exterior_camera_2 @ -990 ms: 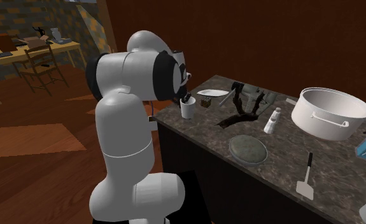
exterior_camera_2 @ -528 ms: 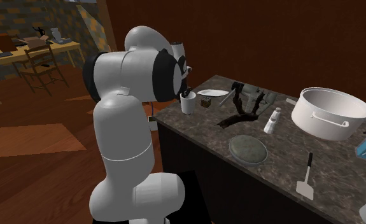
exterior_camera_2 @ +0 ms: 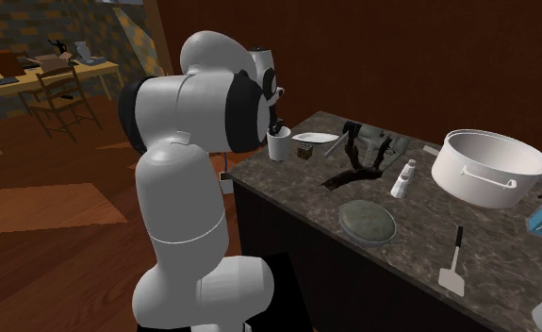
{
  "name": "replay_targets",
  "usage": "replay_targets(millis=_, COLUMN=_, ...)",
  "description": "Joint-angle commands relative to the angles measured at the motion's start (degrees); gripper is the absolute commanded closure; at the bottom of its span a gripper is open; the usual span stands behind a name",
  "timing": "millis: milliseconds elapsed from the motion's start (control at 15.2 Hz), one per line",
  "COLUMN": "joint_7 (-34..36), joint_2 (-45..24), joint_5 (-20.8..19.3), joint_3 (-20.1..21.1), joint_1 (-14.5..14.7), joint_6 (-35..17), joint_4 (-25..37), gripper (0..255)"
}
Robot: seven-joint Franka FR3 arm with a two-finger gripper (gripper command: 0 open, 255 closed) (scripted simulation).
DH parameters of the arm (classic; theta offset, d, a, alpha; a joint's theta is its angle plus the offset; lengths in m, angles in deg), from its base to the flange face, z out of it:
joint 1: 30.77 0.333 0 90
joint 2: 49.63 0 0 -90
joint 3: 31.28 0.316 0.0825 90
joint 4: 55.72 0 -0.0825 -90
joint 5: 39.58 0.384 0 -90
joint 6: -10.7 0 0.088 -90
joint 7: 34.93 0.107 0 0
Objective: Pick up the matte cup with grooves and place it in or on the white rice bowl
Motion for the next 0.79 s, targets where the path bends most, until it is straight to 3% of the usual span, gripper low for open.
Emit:
replay_targets(millis=0, joint_7=0.0, joint_2=0.4, joint_5=-0.1, joint_3=0.0, joint_1=0.1, joint_6=1.4, joint_4=1.0, gripper=255)
replay_targets(millis=594, joint_7=-0.1, joint_2=1.4, joint_5=-0.3, joint_3=0.0, joint_1=0.1, joint_6=8.1, joint_4=6.8, gripper=255)
replay_targets(millis=726, joint_7=-0.9, joint_2=3.0, joint_5=-0.7, joint_3=-0.4, joint_1=-0.3, joint_6=8.2, joint_4=5.4, gripper=255)
